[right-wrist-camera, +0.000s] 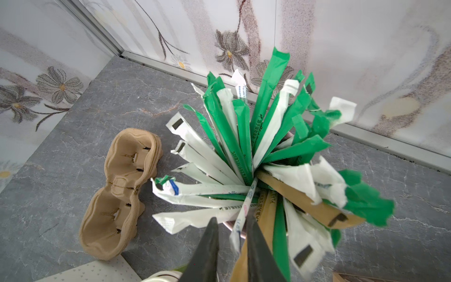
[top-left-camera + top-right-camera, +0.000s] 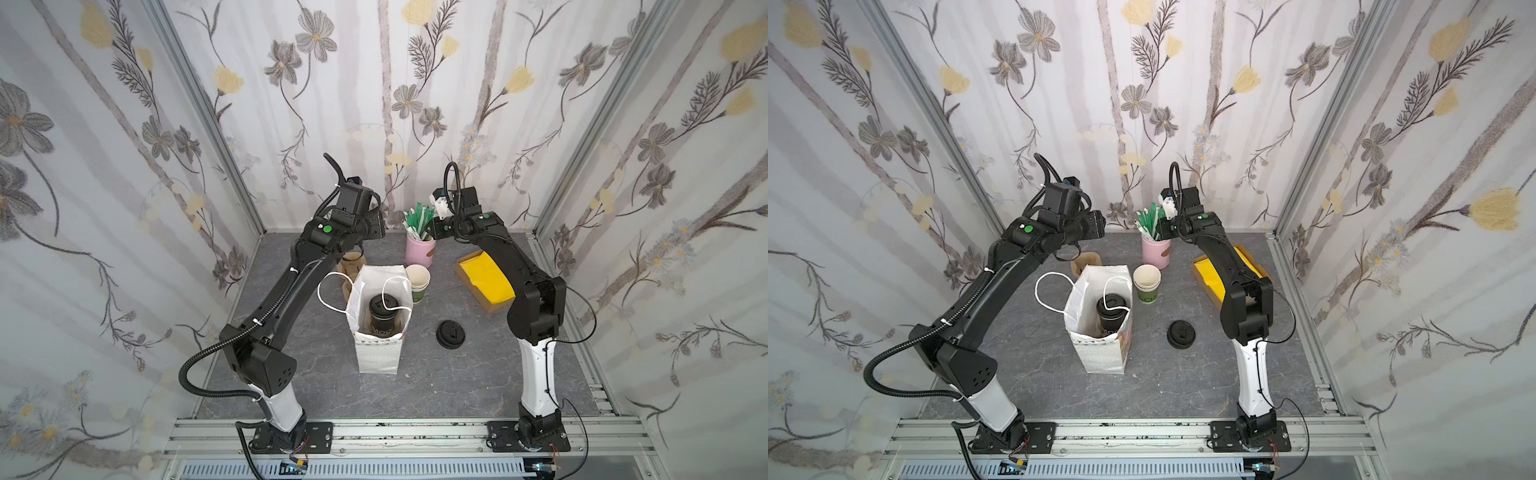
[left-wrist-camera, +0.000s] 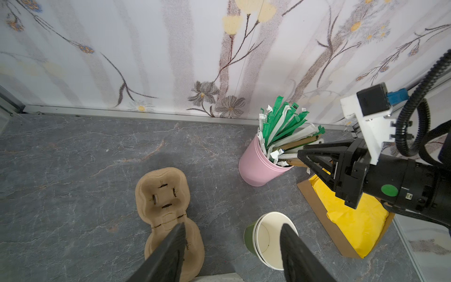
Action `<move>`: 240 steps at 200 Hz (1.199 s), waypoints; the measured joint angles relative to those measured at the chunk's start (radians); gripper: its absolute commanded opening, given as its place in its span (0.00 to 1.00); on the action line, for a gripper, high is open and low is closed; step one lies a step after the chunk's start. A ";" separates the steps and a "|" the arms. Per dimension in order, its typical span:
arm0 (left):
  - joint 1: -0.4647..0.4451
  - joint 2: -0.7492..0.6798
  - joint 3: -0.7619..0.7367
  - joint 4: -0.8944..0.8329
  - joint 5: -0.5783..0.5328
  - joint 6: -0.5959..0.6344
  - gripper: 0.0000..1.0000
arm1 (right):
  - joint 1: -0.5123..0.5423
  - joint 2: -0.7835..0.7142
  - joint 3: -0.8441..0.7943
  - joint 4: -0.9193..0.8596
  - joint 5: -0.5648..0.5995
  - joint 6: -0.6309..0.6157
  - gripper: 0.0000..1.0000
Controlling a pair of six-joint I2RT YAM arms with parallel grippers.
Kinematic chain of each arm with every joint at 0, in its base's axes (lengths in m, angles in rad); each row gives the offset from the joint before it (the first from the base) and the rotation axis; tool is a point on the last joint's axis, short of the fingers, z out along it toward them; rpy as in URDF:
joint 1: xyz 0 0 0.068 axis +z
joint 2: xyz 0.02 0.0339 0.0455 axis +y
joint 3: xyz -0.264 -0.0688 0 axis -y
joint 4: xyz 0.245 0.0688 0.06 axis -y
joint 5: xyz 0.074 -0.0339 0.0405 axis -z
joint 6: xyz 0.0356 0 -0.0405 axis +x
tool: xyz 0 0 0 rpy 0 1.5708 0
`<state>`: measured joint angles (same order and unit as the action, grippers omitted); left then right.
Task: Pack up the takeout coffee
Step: 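Lower the right gripper into the straws and pinch one wrapped straw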
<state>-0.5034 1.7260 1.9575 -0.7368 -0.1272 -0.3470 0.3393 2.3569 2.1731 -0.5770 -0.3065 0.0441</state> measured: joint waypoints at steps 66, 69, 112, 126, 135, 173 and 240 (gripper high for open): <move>0.005 0.000 0.000 0.000 0.000 0.007 0.64 | 0.004 0.023 0.050 -0.010 0.008 0.005 0.06; 0.006 0.000 0.000 0.000 0.000 0.007 0.64 | 0.004 0.023 0.050 -0.010 0.009 0.007 0.05; 0.009 0.000 -0.001 0.000 0.000 0.010 0.65 | 0.005 0.023 0.051 -0.014 0.018 0.008 0.00; 0.009 0.000 -0.001 0.000 0.000 0.010 0.65 | 0.005 0.021 0.052 -0.014 0.018 0.009 0.00; 0.010 0.000 -0.001 0.000 0.000 0.010 0.65 | 0.005 0.017 0.052 -0.015 0.018 0.014 0.00; 0.011 0.000 -0.001 0.000 0.000 0.010 0.65 | -0.005 -0.032 0.054 -0.016 0.012 0.041 0.00; 0.014 0.001 0.014 0.000 0.000 0.010 0.65 | -0.022 -0.132 0.056 -0.017 -0.042 0.113 0.00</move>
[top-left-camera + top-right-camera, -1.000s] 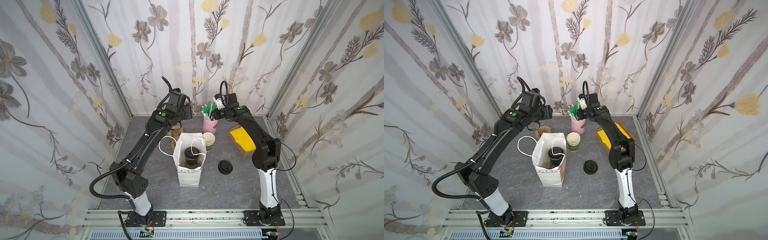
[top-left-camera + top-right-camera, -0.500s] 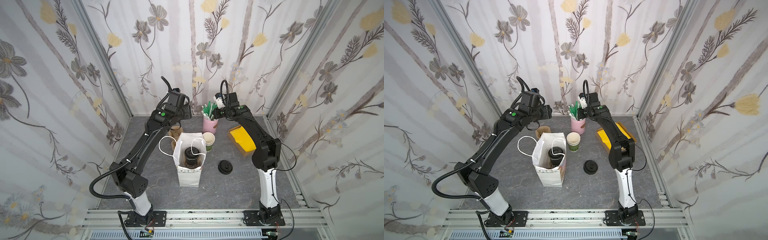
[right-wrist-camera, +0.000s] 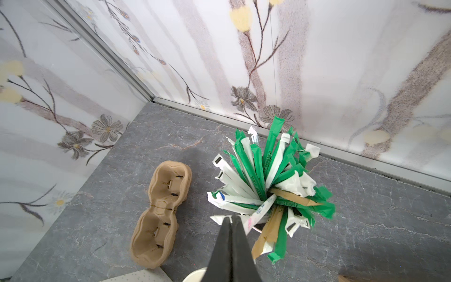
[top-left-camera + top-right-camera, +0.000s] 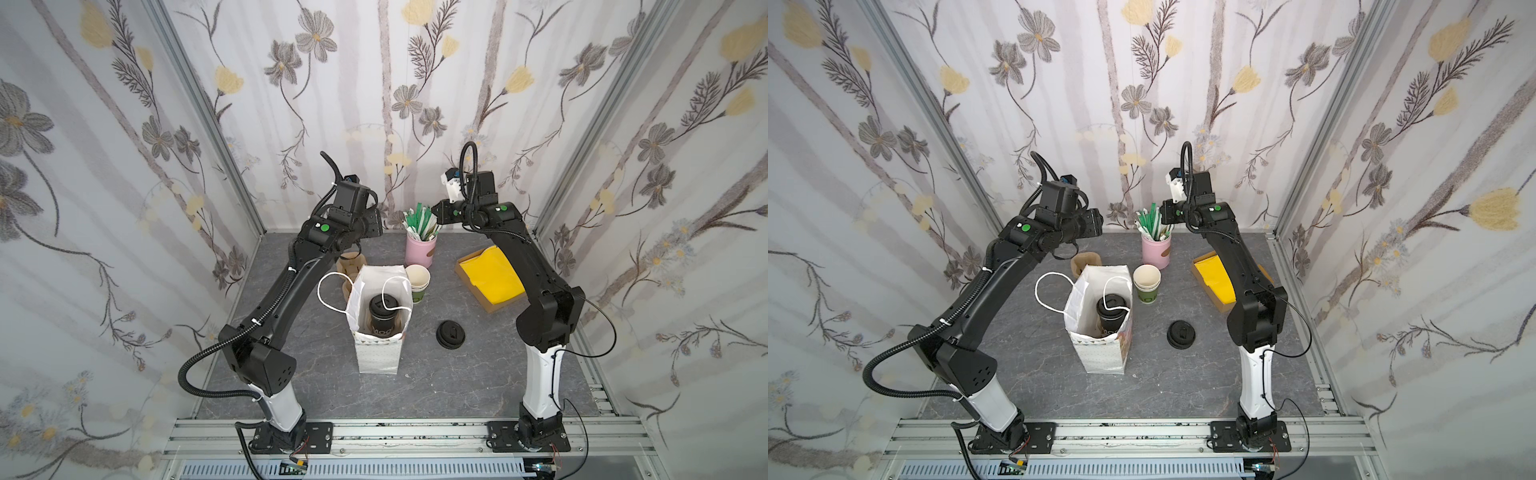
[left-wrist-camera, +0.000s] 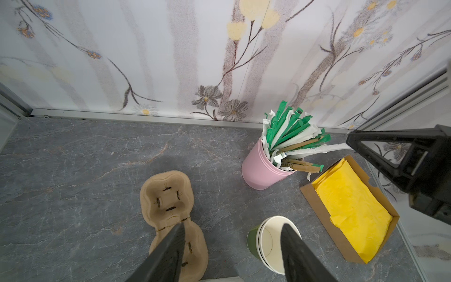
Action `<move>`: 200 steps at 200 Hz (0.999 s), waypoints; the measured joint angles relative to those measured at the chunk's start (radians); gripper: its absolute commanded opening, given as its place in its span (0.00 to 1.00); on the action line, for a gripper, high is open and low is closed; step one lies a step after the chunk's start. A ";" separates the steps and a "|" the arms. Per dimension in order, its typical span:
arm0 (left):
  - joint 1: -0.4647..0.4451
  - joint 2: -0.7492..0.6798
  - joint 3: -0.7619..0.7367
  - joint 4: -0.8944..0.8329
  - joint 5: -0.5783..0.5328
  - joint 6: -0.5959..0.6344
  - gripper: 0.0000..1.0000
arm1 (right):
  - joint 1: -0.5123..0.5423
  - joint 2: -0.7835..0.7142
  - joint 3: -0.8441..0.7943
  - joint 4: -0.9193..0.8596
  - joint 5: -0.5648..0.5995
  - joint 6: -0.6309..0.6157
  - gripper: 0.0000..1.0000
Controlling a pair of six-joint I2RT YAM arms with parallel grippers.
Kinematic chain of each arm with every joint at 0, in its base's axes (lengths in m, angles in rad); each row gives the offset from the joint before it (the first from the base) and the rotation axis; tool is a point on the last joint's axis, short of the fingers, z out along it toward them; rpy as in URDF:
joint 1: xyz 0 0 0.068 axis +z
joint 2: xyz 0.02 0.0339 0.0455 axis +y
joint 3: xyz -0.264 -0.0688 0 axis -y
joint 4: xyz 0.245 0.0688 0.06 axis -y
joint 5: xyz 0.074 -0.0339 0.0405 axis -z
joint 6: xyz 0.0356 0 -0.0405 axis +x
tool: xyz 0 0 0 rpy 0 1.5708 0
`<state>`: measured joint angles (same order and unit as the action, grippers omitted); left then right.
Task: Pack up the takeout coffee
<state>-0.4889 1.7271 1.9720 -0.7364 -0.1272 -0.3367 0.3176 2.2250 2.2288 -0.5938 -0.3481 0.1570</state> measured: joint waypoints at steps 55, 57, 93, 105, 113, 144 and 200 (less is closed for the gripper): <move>0.000 -0.004 0.002 0.000 0.000 -0.004 0.65 | -0.005 -0.089 0.000 -0.024 -0.040 0.025 0.00; 0.000 -0.005 0.002 0.000 0.000 -0.004 0.65 | -0.005 -0.091 0.000 -0.027 -0.041 0.025 0.00; 0.000 -0.013 0.000 0.000 0.000 -0.004 0.65 | -0.004 -0.118 0.000 -0.039 -0.082 0.044 0.00; 0.000 -0.013 0.000 0.000 0.001 -0.004 0.65 | -0.004 -0.126 0.000 -0.039 -0.094 0.054 0.00; 0.000 -0.013 0.000 0.000 0.001 -0.004 0.65 | -0.005 -0.132 0.000 -0.039 -0.101 0.060 0.00; 0.000 -0.010 0.004 0.000 0.003 -0.006 0.65 | -0.005 -0.156 0.000 -0.039 -0.142 0.091 0.00; 0.000 -0.011 0.008 0.000 -0.005 -0.020 0.65 | 0.001 -0.231 -0.002 -0.045 -0.201 0.150 0.00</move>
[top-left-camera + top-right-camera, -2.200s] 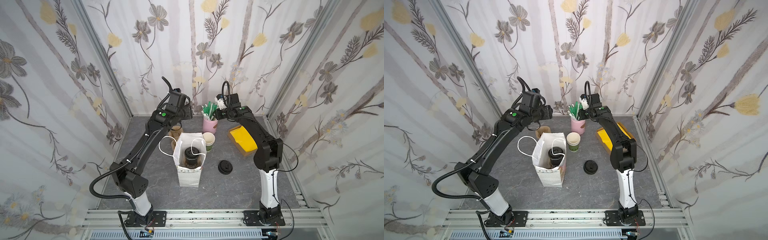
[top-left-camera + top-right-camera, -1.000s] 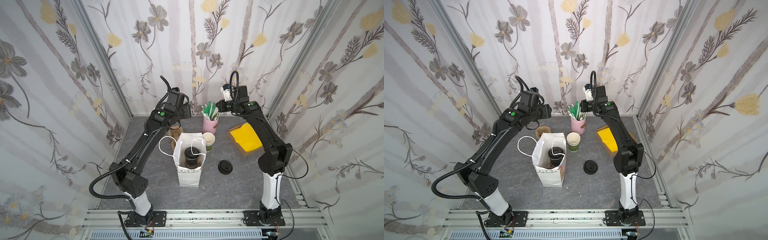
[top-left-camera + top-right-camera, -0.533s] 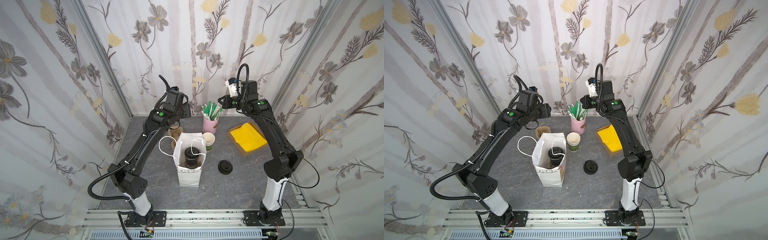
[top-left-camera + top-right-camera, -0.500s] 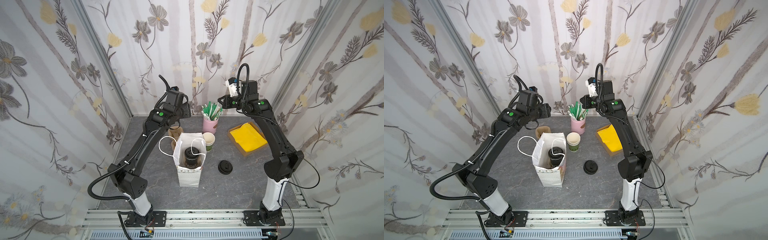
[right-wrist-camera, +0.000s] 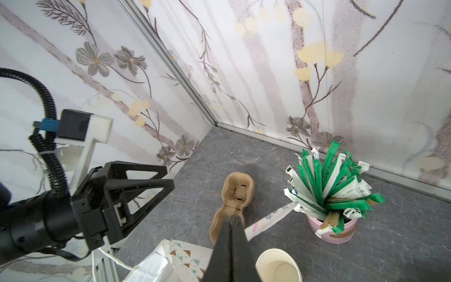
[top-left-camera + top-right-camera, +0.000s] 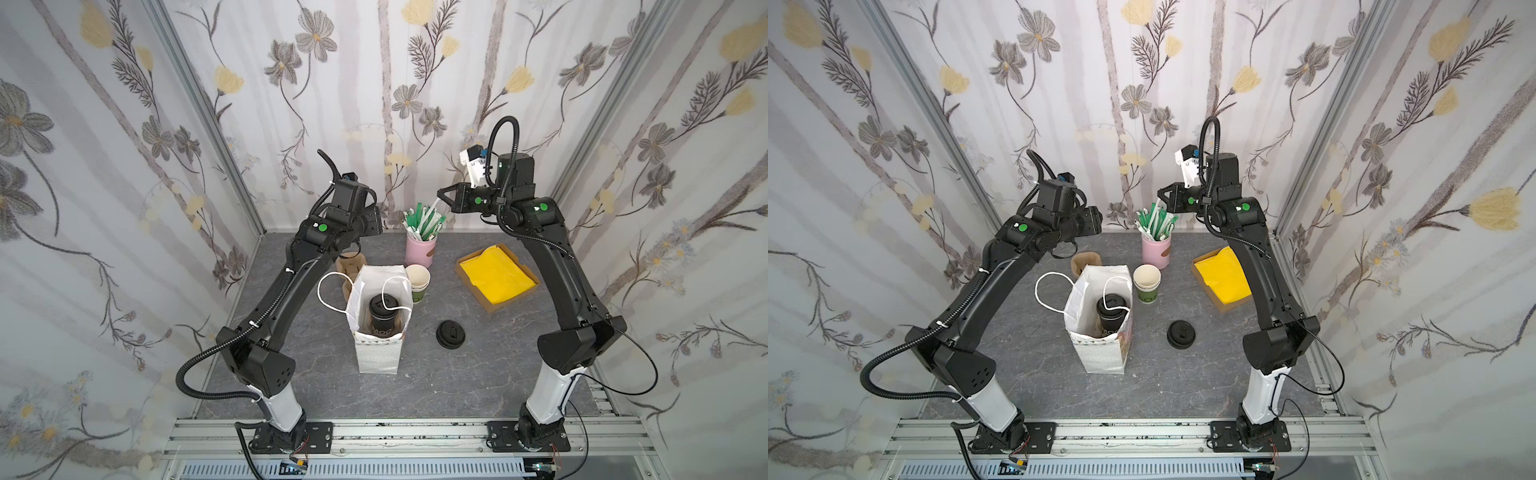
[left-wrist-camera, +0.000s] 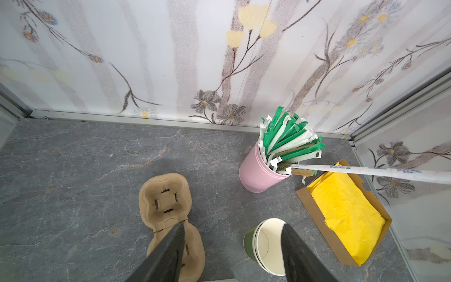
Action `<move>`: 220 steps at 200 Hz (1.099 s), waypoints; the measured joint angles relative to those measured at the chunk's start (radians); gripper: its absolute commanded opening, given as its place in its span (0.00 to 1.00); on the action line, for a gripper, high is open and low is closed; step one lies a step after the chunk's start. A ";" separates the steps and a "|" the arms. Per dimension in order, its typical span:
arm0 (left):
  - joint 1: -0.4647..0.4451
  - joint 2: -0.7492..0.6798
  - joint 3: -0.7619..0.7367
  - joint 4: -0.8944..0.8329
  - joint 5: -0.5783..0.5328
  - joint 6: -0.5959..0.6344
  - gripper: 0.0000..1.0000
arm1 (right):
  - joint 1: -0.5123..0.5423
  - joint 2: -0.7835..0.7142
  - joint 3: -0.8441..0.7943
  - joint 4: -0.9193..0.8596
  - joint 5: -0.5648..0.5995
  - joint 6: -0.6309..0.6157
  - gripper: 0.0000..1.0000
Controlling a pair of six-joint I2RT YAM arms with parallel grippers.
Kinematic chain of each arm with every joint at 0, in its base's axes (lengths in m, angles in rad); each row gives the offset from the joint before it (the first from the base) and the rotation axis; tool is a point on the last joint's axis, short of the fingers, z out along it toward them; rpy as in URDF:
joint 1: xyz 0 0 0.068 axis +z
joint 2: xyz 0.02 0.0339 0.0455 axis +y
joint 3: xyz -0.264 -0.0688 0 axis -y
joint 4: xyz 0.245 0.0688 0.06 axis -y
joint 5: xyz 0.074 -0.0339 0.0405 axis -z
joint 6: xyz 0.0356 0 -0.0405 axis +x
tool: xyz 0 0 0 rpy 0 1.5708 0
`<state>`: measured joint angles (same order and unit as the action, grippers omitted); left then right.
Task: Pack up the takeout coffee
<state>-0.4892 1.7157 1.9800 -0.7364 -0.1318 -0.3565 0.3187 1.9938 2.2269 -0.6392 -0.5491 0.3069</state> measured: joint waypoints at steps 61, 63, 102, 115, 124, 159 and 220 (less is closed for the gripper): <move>0.000 -0.055 -0.006 0.000 -0.086 -0.020 0.67 | 0.041 -0.132 -0.002 -0.052 -0.103 0.051 0.00; 0.000 -0.058 -0.008 0.000 -0.090 -0.021 0.67 | 0.044 -0.138 -0.002 -0.053 -0.106 0.051 0.00; 0.000 -0.114 -0.051 0.001 -0.154 -0.044 0.67 | 0.074 -0.276 -0.167 -0.035 -0.127 0.039 0.00; 0.000 -0.128 -0.066 0.001 -0.163 -0.058 0.67 | 0.073 -0.296 -0.244 -0.003 -0.092 0.039 0.00; 0.000 -0.140 -0.079 0.000 -0.168 -0.065 0.67 | 0.071 -0.298 -0.282 0.027 -0.082 0.043 0.00; 0.000 -0.206 -0.129 0.001 -0.183 -0.095 0.67 | 0.069 -0.293 -0.320 0.166 -0.143 0.142 0.00; 0.000 -0.261 -0.180 0.000 -0.225 -0.087 0.67 | 0.082 -0.415 -0.319 0.145 -0.299 0.144 0.00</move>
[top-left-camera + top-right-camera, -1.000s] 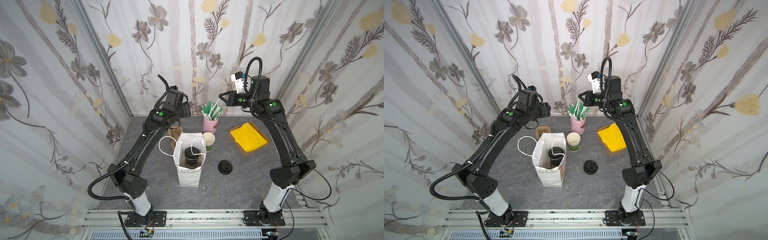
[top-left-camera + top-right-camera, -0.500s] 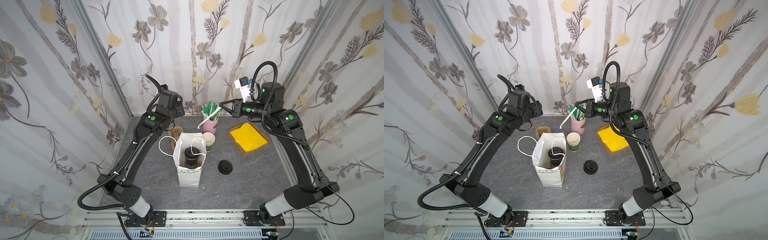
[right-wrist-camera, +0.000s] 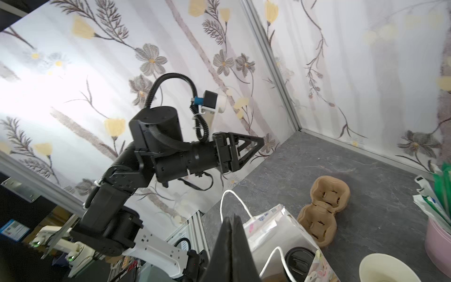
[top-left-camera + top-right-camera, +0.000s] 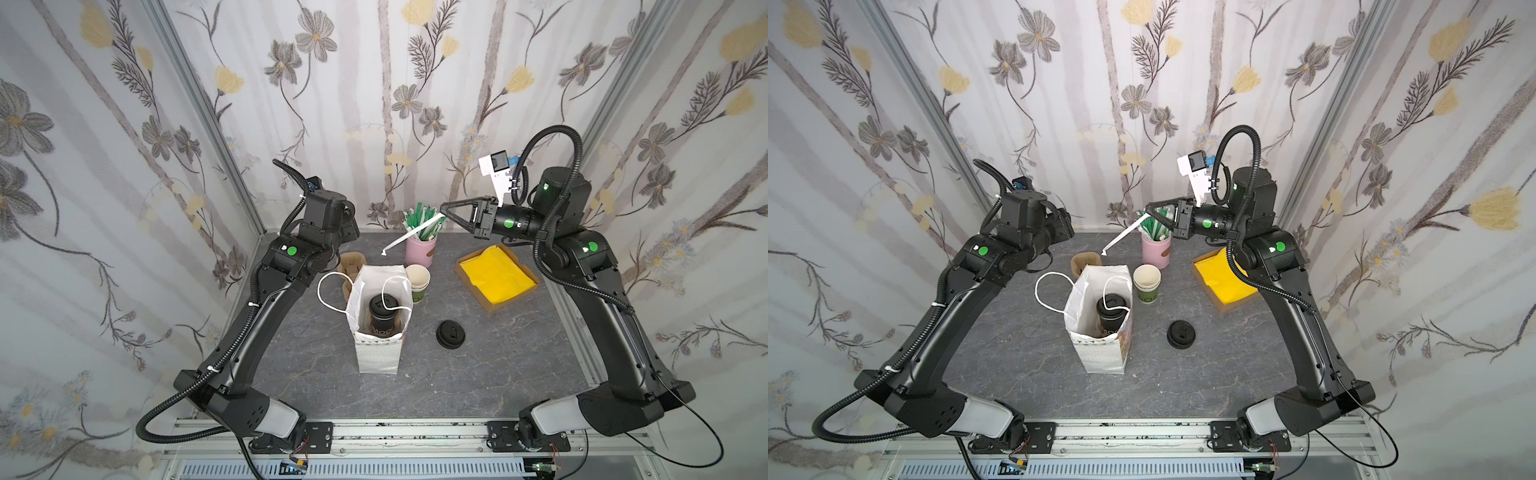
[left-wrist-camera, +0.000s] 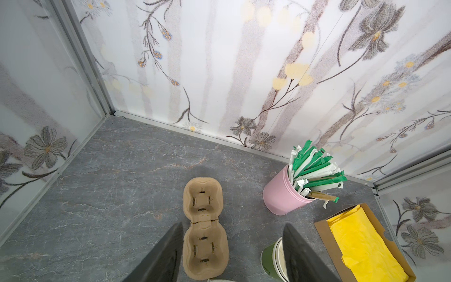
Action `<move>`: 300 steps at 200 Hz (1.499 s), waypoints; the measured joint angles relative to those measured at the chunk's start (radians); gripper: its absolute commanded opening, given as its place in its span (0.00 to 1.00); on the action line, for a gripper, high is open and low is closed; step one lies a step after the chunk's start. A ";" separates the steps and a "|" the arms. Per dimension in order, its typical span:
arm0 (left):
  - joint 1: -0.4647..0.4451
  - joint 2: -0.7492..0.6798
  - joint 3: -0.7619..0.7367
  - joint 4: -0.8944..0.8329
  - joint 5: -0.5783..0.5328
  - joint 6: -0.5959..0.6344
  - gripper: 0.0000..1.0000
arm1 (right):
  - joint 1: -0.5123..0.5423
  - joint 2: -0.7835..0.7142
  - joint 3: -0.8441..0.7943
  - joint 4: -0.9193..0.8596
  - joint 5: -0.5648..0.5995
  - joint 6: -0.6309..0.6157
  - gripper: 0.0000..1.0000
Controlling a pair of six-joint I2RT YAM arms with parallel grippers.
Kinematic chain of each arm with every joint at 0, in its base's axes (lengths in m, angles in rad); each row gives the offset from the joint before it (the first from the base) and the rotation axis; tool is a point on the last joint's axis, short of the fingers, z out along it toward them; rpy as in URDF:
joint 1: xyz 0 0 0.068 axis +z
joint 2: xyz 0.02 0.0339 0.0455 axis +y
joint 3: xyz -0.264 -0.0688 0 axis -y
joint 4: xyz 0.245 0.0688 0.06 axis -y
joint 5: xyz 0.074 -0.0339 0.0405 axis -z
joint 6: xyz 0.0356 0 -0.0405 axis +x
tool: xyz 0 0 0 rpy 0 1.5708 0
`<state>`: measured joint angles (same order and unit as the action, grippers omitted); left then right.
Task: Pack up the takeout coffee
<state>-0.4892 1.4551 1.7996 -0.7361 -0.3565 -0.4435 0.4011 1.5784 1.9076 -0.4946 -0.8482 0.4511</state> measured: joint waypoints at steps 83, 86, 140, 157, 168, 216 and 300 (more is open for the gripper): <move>0.000 -0.079 -0.090 0.003 -0.030 0.024 0.66 | 0.201 -0.036 -0.008 -0.326 0.073 -0.219 0.00; 0.000 -0.080 -0.091 0.003 -0.028 0.023 0.66 | 0.212 -0.030 -0.008 -0.336 0.083 -0.227 0.00; -0.001 -0.101 -0.125 0.006 0.001 0.007 0.66 | 0.373 0.118 -0.027 -0.428 0.213 -0.320 0.12; -0.002 -0.101 -0.126 0.006 0.011 0.006 0.66 | 0.397 0.169 0.005 -0.462 0.232 -0.332 0.36; -0.002 -0.101 -0.126 0.007 0.017 0.006 0.66 | 0.404 0.200 0.043 -0.484 0.247 -0.341 0.37; -0.002 -0.043 -0.092 0.017 0.046 0.054 0.66 | 0.313 0.227 0.163 -0.508 0.328 -0.326 0.40; -0.189 0.129 0.116 0.059 0.102 0.243 0.65 | -0.167 0.132 -0.137 -0.266 0.641 -0.206 0.51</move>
<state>-0.6781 1.5841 1.9160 -0.6773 -0.2543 -0.2001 0.2340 1.7100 1.7710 -0.7605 -0.2073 0.2447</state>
